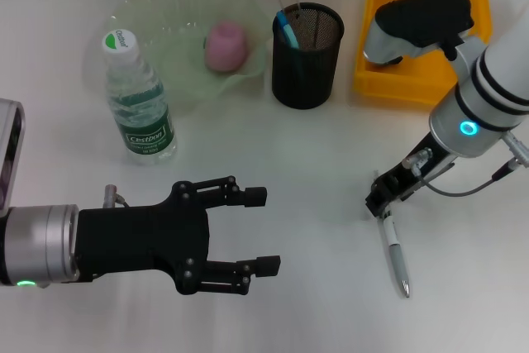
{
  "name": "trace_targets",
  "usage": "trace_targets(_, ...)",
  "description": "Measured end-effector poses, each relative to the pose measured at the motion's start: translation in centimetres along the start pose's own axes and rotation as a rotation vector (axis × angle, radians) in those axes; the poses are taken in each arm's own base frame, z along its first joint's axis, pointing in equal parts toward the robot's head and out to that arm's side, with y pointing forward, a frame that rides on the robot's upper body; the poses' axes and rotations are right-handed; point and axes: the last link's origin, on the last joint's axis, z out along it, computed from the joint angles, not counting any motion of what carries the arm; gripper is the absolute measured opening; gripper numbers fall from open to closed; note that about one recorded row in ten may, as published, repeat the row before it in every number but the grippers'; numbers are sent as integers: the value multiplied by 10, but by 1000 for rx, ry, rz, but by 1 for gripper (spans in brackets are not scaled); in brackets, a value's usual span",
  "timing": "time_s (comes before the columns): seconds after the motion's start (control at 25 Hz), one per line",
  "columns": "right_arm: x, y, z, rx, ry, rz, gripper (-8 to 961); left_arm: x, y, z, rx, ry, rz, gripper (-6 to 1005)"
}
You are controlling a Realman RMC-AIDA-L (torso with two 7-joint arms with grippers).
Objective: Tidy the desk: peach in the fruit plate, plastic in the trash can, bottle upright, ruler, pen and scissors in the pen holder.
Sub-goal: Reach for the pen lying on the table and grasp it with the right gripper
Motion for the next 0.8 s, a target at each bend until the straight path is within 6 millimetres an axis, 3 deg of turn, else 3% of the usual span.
trace_targets(0.8,0,6,6,12,25,-38,300,0,0,0,1,0,-2,829)
